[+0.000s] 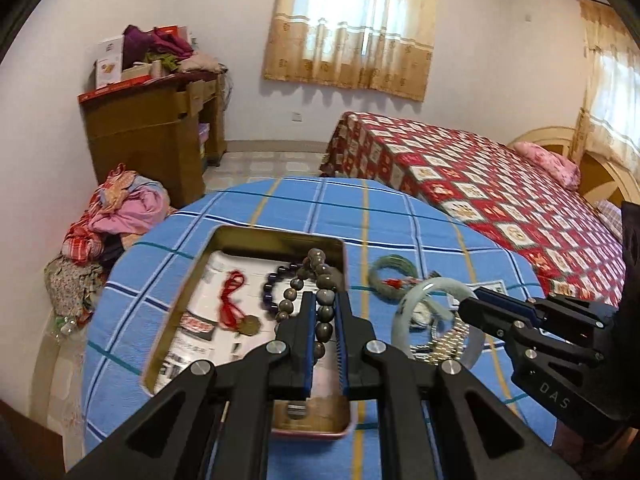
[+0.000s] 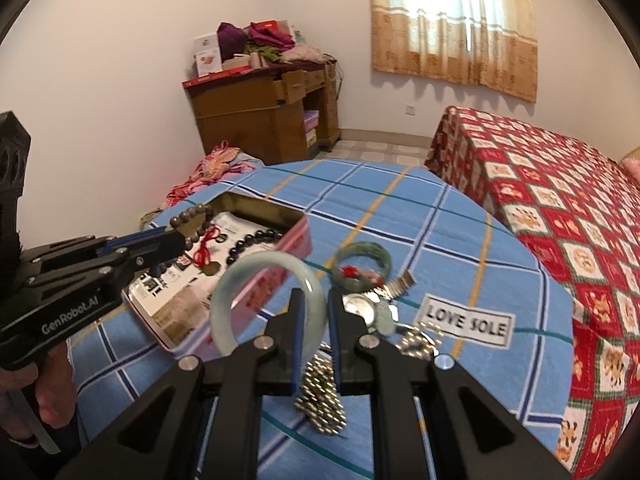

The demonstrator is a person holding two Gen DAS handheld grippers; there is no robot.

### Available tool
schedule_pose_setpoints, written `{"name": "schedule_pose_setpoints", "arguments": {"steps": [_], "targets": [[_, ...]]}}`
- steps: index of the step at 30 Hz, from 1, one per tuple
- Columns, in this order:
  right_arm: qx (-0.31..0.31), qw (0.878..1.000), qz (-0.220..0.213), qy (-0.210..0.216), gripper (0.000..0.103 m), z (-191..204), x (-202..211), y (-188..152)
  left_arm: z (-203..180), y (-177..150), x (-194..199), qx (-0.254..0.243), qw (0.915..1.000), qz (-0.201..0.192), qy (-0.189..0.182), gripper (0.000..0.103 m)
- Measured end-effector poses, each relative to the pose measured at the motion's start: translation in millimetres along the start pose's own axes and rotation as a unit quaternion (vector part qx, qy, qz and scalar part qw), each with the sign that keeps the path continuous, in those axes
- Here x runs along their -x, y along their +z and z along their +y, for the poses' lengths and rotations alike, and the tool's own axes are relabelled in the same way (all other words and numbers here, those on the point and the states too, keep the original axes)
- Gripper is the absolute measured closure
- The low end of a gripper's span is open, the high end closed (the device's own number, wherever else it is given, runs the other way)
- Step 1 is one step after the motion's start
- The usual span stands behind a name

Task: Organize jewelry
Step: 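Carry the bracelet and bangle into the tin and open both tools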

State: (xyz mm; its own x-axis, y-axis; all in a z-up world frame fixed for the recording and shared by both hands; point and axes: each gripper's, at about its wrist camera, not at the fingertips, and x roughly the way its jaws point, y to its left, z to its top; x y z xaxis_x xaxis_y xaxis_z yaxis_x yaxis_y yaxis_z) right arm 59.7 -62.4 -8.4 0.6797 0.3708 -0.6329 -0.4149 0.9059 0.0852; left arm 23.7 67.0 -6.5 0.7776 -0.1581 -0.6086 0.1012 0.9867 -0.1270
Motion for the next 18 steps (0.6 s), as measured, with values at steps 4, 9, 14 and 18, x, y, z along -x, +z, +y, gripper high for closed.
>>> {"name": "schedule_pose_setpoints", "arguments": {"steps": [4, 9, 14, 18], "targets": [[0.014, 1.0, 0.0, 0.01, 0.089, 13.0, -7.5, 6.6, 14.5, 0.6, 1.8, 0.007, 0.9997, -0.002, 0.021, 0.095], [0.02, 1.0, 0.003, 0.023, 0.089, 23.8, -18.9, 11.0, 34.8, -1.5, -0.1, 0.023, 0.9989, 0.001, 0.041, 0.095], [0.03, 0.999, 0.005, 0.032, 0.089, 38.1, -29.3, 16.1, 48.9, -3.9, -5.9, 0.031, 0.9978, 0.005, 0.058, 0.095], [0.041, 0.998, 0.011, 0.036, 0.089, 52.7, -40.9, 18.5, 57.2, -8.7, -13.2, 0.038, 0.9971, 0.013, 0.064, 0.095]]}}
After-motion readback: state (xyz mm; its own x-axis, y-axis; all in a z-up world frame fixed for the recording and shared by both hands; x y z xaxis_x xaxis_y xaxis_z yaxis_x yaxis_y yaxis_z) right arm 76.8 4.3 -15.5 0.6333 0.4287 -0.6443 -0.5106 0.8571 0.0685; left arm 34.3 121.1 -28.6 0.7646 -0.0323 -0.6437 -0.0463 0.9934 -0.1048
